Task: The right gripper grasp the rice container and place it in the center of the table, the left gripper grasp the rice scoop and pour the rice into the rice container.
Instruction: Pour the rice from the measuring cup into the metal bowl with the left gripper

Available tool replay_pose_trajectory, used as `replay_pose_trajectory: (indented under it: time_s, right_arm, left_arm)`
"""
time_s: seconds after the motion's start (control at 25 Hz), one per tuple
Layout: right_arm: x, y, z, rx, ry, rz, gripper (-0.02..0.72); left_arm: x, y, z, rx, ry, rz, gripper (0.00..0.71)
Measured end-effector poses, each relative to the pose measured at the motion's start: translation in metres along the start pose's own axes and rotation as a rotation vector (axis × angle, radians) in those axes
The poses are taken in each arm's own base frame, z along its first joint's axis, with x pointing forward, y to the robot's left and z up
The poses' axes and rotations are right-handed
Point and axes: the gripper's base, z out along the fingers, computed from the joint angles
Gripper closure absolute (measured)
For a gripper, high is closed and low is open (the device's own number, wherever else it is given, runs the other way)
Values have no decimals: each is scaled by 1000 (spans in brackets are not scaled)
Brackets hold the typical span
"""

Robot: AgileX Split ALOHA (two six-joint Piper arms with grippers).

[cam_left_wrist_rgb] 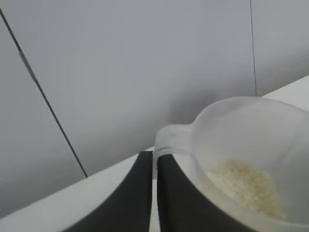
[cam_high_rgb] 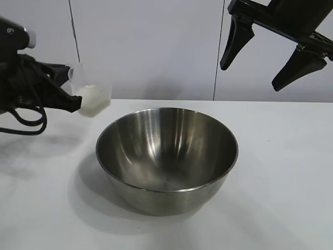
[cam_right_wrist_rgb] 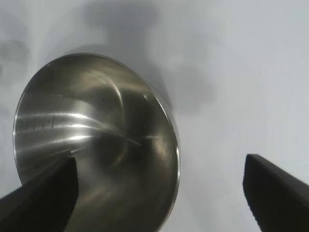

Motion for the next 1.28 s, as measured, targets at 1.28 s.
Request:
replay_pose_trajectory:
  time_s: [1.28]
  right_arm:
    - [-1, 0, 0, 0, -7, -15, 61]
  left_arm:
    - [-49, -92, 16, 319, -179, 1342, 698]
